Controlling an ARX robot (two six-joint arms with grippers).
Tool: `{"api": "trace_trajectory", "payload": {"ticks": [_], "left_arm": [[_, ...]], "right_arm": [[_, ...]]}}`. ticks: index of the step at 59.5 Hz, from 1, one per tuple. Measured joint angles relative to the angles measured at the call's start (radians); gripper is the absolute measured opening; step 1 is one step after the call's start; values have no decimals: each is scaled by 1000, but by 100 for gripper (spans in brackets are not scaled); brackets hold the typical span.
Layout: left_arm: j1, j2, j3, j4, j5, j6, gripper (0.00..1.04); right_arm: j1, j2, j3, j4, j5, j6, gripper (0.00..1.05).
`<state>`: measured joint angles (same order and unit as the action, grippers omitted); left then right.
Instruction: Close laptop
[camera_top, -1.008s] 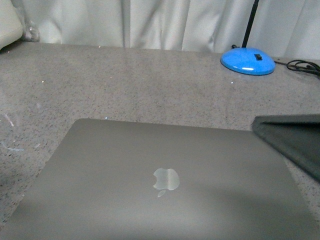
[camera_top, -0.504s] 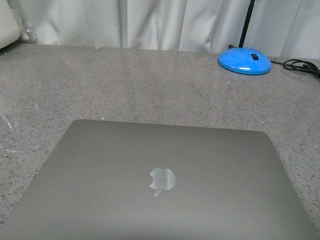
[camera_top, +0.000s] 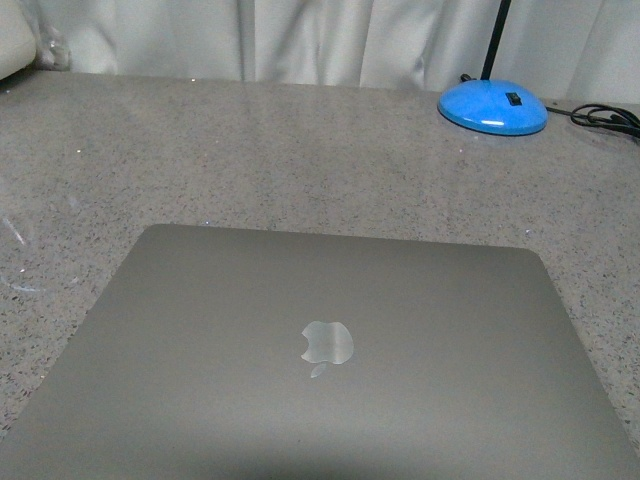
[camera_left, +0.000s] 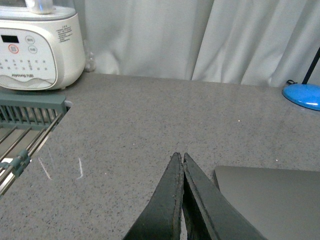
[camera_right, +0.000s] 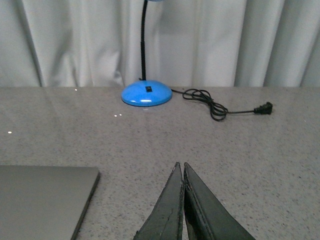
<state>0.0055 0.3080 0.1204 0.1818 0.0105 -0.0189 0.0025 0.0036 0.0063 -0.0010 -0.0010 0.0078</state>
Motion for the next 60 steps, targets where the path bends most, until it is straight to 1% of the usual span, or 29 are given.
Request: {"api": "trace_trajectory", "payload": {"ticks": [25, 31, 33, 39, 60], "left_arm": [[-3, -117, -72, -39, -10, 11, 4], [-3, -222, -79, -166, -8, 11, 4], [-3, -249, -83, -178, -9, 11, 4], [-3, -298, -102, -180, -10, 11, 4], [-4, -303, -102, -182, -11, 12, 4]], "right_arm": [[0, 0, 0, 0, 0, -3, 1], [0, 0, 0, 0, 0, -3, 1], [0, 0, 0, 0, 0, -3, 1], [0, 0, 0, 0, 0, -3, 1], [0, 0, 0, 0, 0, -3, 1]]}}
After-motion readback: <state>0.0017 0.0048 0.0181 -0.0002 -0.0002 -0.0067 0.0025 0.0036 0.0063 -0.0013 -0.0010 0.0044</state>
